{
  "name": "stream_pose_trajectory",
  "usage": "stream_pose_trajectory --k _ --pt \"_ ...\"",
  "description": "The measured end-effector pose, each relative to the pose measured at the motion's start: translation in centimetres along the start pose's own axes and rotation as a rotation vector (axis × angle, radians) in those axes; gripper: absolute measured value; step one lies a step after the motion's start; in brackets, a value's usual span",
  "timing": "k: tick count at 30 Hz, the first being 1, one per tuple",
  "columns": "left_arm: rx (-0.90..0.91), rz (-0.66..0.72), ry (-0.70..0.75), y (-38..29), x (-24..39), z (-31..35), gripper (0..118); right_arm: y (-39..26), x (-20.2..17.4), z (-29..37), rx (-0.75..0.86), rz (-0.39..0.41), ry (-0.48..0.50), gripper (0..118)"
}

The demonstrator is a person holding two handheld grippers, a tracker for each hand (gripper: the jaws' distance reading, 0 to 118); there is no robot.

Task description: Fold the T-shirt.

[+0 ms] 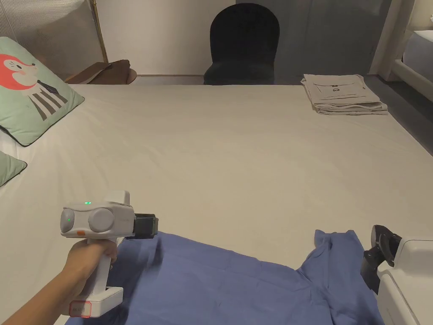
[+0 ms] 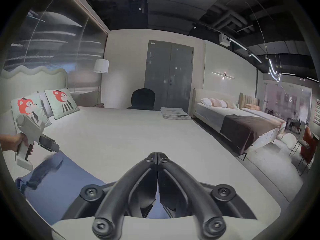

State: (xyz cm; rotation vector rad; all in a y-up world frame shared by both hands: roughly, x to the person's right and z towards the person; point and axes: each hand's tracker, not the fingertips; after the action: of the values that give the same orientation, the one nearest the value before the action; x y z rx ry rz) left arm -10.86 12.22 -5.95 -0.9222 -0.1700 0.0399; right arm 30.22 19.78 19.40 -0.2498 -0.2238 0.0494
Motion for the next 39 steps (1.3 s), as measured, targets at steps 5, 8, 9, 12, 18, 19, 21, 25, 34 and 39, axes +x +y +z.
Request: stream_pose_trajectory --k 5,8,9,12,18,19,21,25,34,39 --pt "-0.016 -0.038 0.012 -0.1 0.7 -2.0 96 -0.9 0.6 -1.1 -0.039 0.004 -0.017 0" --pt "-0.057 -0.134 0.019 -0.9 1.8 -3.1 44 -1.4 0.9 -1.3 -0.057 0.007 -0.021 0" --pt "-0.078 -0.164 0.031 -1.4 2.4 -3.4 41 -1.5 1.0 -1.2 -0.061 0.006 -0.022 0" --pt "-0.023 -0.179 0.03 -2.0 3.1 -3.3 3 -1.6 1.3 -1.0 -0.062 0.01 -0.027 0" --pt "0.026 -0.17 0.022 -1.8 3.4 -1.3 3 -1.3 2.3 -0.9 -0.075 0.002 -0.028 0" --pt "0.047 -0.165 0.011 -1.8 3.7 -0.4 3 -1.3 2.6 -1.1 -0.082 -0.006 -0.028 0" --pt "0.072 -0.165 0.002 -1.6 3.8 1.4 3 -1.3 3.5 -2.0 -0.145 -0.05 -0.026 0" --pt "0.143 -0.161 -0.043 -1.8 4.0 5.2 3 -1.8 5.1 -5.3 -0.337 -0.059 -0.019 8" --pt "0.231 -0.146 -0.12 -2.3 3.6 10.4 3 -7.2 6.8 -10.7 -0.678 -0.188 -0.002 107" --pt "0.239 -0.141 -0.123 -2.5 3.3 10.5 3 -9.6 6.1 -11.4 -0.738 -0.149 -0.015 72"
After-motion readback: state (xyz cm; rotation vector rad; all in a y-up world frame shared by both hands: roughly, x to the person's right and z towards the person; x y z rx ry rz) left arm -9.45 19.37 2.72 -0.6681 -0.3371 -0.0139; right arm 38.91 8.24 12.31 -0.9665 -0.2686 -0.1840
